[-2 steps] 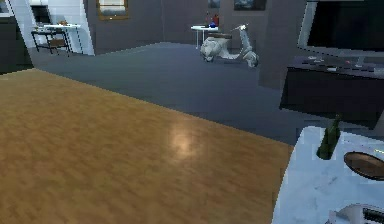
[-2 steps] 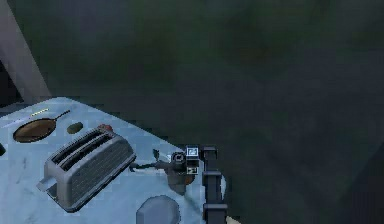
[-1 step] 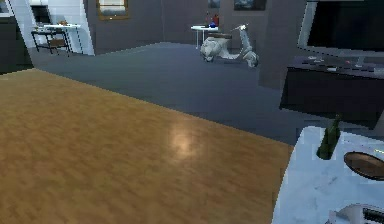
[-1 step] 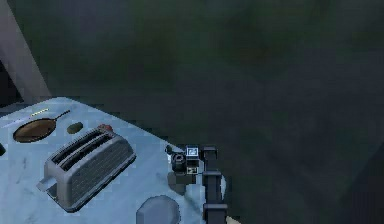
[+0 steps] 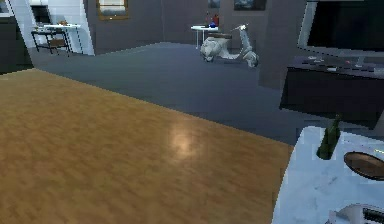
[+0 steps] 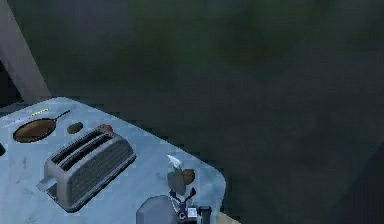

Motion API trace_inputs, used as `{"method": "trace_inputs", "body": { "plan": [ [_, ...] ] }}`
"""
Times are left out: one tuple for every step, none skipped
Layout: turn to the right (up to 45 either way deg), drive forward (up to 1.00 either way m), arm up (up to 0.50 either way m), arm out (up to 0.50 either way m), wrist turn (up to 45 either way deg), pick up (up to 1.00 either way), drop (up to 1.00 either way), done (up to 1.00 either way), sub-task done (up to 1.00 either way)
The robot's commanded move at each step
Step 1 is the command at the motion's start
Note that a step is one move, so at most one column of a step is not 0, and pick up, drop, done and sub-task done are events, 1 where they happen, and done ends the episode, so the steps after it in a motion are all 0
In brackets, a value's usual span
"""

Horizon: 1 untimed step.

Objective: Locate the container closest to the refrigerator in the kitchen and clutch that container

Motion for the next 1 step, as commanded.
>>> {"method": "trace_inputs", "body": {
  "plan": [
    [0.0, 0.00, 0.00, 0.00, 0.0, 1.00, 0.00, 0.00, 0.00]
  ]
}}
